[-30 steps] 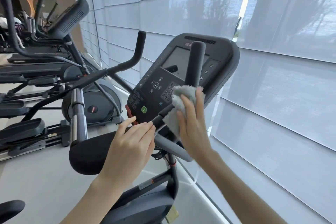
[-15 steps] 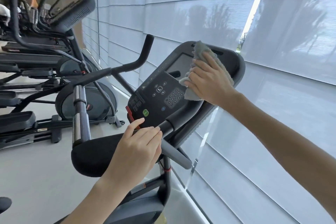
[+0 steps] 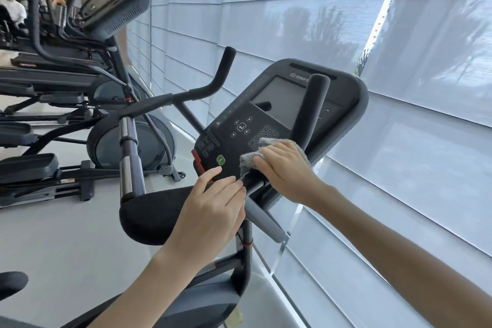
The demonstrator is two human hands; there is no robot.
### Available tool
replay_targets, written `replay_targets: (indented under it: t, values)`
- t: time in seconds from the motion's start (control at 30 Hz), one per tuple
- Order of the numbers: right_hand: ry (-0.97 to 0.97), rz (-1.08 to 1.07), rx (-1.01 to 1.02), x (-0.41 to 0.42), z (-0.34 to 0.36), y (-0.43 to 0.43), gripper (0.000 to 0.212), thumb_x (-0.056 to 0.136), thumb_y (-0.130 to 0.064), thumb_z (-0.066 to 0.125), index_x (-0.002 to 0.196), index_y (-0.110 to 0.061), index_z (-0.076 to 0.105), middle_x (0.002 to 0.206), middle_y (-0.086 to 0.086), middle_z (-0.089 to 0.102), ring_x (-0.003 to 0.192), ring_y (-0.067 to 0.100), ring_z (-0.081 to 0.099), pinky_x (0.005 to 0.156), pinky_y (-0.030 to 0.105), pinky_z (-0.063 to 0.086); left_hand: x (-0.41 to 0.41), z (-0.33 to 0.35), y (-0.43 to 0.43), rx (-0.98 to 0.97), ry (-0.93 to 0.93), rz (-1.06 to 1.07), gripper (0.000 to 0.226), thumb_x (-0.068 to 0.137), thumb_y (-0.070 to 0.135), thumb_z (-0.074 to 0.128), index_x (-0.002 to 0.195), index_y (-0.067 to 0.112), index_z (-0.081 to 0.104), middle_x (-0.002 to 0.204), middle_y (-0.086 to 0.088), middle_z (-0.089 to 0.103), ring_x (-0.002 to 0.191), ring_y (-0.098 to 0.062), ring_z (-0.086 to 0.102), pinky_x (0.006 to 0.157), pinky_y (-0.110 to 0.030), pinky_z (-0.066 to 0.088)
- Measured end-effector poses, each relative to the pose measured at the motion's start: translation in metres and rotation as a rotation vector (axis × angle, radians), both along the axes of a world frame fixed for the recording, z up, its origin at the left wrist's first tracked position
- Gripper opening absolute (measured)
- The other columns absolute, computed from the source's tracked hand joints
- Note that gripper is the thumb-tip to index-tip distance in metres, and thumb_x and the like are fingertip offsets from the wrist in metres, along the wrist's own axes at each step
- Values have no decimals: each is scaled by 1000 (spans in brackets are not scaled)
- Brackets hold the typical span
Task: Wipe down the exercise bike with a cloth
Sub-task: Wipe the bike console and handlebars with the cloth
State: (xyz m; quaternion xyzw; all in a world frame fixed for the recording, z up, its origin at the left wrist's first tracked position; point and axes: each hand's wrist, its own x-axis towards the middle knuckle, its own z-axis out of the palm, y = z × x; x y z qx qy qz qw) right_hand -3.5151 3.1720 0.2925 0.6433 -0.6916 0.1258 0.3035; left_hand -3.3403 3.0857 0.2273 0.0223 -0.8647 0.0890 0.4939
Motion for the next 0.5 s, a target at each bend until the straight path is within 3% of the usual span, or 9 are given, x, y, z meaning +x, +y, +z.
replay_targets:
  t: [0.17, 0.23, 0.37, 0.5]
  values:
    - [-6, 179, -98, -1, 5, 6, 30, 98, -19, 42, 89, -4, 66, 92, 5, 69, 103, 26, 60, 99, 37, 37, -1, -1, -3, -13, 5, -6, 23, 90, 14, 52, 95, 8, 74, 100, -2, 72, 97, -16, 66, 105, -38, 37]
    - [168, 194, -211, -11, 26, 6, 30, 97, -18, 42, 91, -6, 69, 96, 3, 71, 109, 24, 60, 99, 43, 39, -1, 0, -4, -10, 9, -11, 22, 89, 14, 53, 94, 8, 74, 99, -2, 73, 95, -15, 67, 104, -38, 38]
    - [591, 67, -446, -43, 85, 0, 24, 98, -27, 49, 93, -13, 69, 100, -1, 70, 104, 20, 61, 100, 41, 39, -1, 2, -3, -10, 4, -15, 24, 90, 15, 51, 92, 8, 74, 97, -2, 73, 95, -15, 67, 102, -39, 39]
    - [681, -117, -325, -72, 101, -7, 33, 99, -33, 44, 90, -12, 68, 98, 1, 68, 111, 24, 58, 108, 45, 32, -1, 2, -3, 0, -3, -15, 26, 91, 17, 50, 92, 8, 75, 97, -2, 73, 95, -15, 68, 102, -40, 38]
